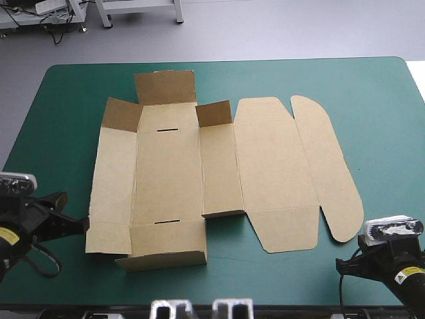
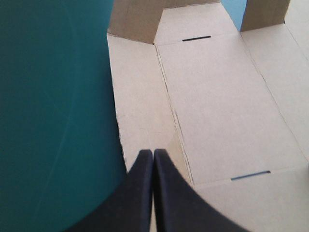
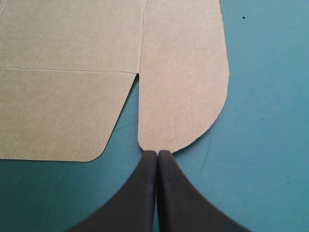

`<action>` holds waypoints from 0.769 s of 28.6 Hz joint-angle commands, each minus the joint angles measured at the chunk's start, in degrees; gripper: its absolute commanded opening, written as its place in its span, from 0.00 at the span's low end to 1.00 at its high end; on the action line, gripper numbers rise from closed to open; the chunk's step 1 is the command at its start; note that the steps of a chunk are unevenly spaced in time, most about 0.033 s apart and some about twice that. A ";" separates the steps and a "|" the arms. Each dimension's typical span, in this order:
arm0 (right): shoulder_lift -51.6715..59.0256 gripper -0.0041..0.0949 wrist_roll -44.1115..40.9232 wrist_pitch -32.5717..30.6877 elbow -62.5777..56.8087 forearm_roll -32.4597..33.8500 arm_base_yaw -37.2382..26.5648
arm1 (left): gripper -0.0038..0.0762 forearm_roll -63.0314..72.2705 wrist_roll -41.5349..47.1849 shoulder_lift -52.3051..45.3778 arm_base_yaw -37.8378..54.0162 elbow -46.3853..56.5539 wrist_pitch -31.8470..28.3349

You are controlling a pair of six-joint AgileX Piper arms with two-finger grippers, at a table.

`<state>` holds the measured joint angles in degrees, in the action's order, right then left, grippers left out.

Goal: Fold the box

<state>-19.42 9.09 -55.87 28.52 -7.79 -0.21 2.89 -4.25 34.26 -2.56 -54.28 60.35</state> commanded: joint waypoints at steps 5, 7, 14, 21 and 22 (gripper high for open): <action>-1.00 0.03 0.56 3.42 1.46 -0.39 0.21 | 0.04 -4.10 5.83 11.30 0.02 -2.00 -12.59; -1.00 0.03 0.56 3.42 1.46 -0.39 0.21 | 0.04 -7.95 9.38 14.10 0.02 -2.15 -12.82; -1.00 0.03 0.56 3.42 1.46 -0.39 0.21 | 0.07 -10.29 13.41 23.95 3.86 -9.01 -12.76; -1.00 0.03 0.56 3.42 1.46 -0.39 0.20 | 0.07 9.92 -1.61 32.57 25.23 -20.09 -2.90; -1.00 0.03 0.56 3.42 1.46 -0.39 0.20 | 0.07 13.87 -3.93 33.25 28.79 -20.40 -1.63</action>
<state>-19.42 9.09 -55.87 28.52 -7.79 -0.21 6.82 -2.03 66.83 18.82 -71.25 57.35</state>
